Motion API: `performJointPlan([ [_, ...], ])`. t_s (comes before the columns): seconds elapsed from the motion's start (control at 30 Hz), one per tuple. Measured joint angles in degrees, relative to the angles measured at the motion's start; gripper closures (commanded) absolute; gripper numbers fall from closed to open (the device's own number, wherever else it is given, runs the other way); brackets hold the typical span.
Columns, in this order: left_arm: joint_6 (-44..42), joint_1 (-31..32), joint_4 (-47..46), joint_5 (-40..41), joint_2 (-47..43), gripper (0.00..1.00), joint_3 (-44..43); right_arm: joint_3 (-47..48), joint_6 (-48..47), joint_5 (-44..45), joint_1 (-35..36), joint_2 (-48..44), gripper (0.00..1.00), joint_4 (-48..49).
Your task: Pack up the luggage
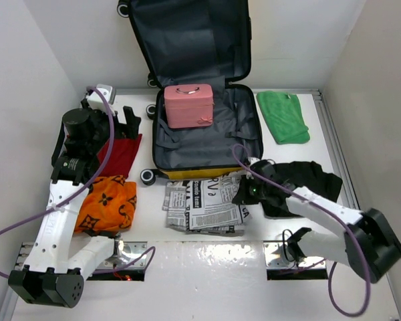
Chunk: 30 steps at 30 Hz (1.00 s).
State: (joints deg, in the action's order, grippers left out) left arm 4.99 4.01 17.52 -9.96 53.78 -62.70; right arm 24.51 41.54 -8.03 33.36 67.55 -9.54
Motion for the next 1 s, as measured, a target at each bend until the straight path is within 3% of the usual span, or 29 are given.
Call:
performJointPlan([
  [0.23, 0.0, 0.0, 0.0, -1.9, -0.3, 0.00, 0.0, 16.4, -22.9, -3.3, 4.3, -9.2, 1.00, -18.4],
  [0.53, -0.9, 0.0, -0.1, -4.5, -0.8, 0.00, 0.0, 25.7, -66.8, -5.0, 5.8, -10.6, 1.00, -30.6],
  [0.77, -1.8, 0.0, -0.9, -4.9, -0.7, 0.00, 0.3, 30.3, -84.8, -5.5, 0.5, -2.7, 1.00, -28.0],
  [1.0, -2.4, 0.0, -1.6, -5.1, -0.6, 0.00, 0.5, 40.4, -92.1, -4.4, -2.2, 9.3, 1.00, -20.9],
])
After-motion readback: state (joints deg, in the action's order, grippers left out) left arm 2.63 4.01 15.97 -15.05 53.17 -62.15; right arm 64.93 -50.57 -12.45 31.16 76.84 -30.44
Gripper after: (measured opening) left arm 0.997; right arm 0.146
